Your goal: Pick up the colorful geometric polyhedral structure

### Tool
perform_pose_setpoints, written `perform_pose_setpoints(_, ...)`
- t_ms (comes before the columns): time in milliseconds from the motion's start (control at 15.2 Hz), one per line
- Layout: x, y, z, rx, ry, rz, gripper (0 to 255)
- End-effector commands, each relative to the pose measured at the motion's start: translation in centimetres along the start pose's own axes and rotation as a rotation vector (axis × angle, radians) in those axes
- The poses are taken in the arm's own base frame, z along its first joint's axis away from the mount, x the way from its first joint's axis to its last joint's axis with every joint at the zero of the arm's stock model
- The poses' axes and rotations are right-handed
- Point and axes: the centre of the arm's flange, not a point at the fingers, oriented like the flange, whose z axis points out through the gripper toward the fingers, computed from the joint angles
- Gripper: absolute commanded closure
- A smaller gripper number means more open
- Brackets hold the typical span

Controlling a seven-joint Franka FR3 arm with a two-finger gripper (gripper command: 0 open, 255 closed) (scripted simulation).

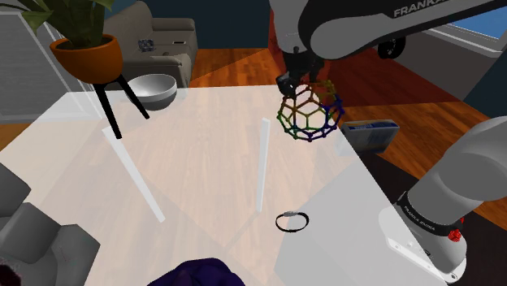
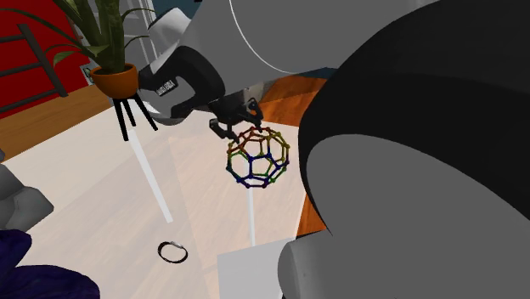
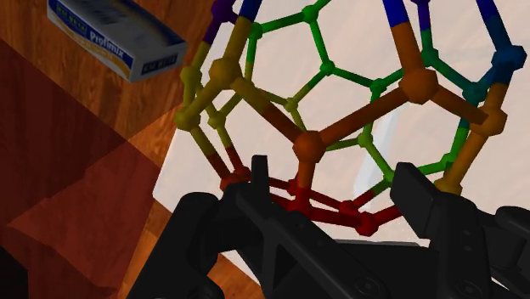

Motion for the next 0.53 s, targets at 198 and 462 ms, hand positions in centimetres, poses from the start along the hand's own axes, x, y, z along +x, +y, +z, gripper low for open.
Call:
perform_pose_setpoints(198,0.4,1.2,-2.4,0.000,0.001,0.000,255)
perform_pose_setpoints(462,0.7,2.1,-4.2,0.000,0.001,0.000,255)
